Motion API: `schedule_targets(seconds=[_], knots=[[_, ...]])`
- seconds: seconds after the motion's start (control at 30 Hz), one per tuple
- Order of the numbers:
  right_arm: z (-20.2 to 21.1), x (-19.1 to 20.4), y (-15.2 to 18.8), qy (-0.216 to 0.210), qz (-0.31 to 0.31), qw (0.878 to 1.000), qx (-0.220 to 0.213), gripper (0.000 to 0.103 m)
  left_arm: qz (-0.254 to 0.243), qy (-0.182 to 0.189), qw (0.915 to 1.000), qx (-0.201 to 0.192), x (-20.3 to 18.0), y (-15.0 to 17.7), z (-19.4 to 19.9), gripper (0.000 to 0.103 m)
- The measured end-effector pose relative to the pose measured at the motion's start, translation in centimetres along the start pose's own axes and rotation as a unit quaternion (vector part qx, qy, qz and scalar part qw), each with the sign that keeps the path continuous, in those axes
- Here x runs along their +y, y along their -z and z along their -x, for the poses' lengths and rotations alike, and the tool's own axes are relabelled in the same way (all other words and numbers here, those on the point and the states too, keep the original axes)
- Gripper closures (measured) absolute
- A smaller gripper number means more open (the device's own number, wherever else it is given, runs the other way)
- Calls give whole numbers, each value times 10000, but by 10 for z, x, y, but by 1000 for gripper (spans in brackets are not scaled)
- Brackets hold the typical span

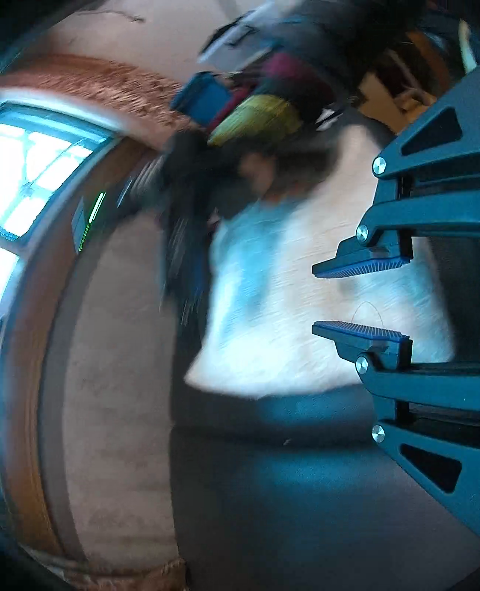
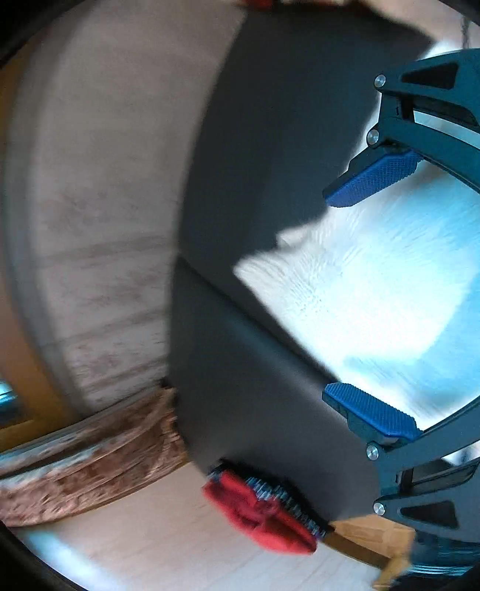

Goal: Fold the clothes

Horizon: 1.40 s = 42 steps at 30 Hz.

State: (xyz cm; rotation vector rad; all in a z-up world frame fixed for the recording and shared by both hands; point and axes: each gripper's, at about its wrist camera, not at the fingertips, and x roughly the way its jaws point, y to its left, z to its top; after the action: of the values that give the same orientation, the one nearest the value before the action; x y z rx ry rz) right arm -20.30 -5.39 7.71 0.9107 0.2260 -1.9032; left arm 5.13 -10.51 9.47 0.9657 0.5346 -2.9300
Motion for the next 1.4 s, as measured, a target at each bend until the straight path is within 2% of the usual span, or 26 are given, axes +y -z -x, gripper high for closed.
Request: schedule_targets(seconds=[0.13, 0.17, 0.27, 0.3, 0.33, 0.37, 0.47, 0.77, 0.9, 1.0, 1.03, 1.1, 1.2, 1.4], knots=[[49, 4, 26, 39, 260, 9996, -109, 5, -126, -146, 9998, -63, 0, -30, -11, 80], [53, 3, 34, 139, 321, 9994, -17, 5, -173, -192, 9996, -59, -2, -37, -16, 80], [44, -5, 69, 492, 348, 9966, 559, 4, -342, -243, 9981, 450, -11, -45, -52, 79], [32, -10, 93, 541, 306, 9943, 865, 2, -352, -282, 9973, 584, -12, -38, -64, 80], [32, -12, 109, 552, 331, 9956, 686, 0, -353, -323, 9964, 702, -13, -30, -76, 80], [37, -14, 122, 556, 380, 9972, 330, 0, -353, -364, 9953, 821, -13, -23, -88, 80], [43, -25, 134, 493, 40, 9988, -32, 0, -413, -525, 9961, 574, -20, -10, -86, 79], [51, -23, 140, 508, -18, 9984, -226, 0, -458, -524, 9970, 327, -19, -5, -85, 79], [59, -26, 138, 513, -183, 9981, -292, 0, -180, -349, 9990, 220, -12, -9, -76, 79], [73, -28, 134, 540, -680, 9960, -212, 0, 185, -67, 9998, 71, 2, -13, -59, 78], [80, -31, 133, 475, -965, 9940, -202, 0, 309, -17, 9995, -19, 10, -14, -51, 77], [107, -37, 137, 270, -1430, 9880, -512, 0, 534, 108, 9985, -44, 28, -14, -41, 72], [131, -53, 148, -285, -1992, 9776, -612, 0, 860, 328, 9958, -10, 56, -13, -30, 65], [110, -81, 162, -581, -2641, 9627, 45, 0, 1606, 1118, 9802, 295, 107, -20, -43, 59]])
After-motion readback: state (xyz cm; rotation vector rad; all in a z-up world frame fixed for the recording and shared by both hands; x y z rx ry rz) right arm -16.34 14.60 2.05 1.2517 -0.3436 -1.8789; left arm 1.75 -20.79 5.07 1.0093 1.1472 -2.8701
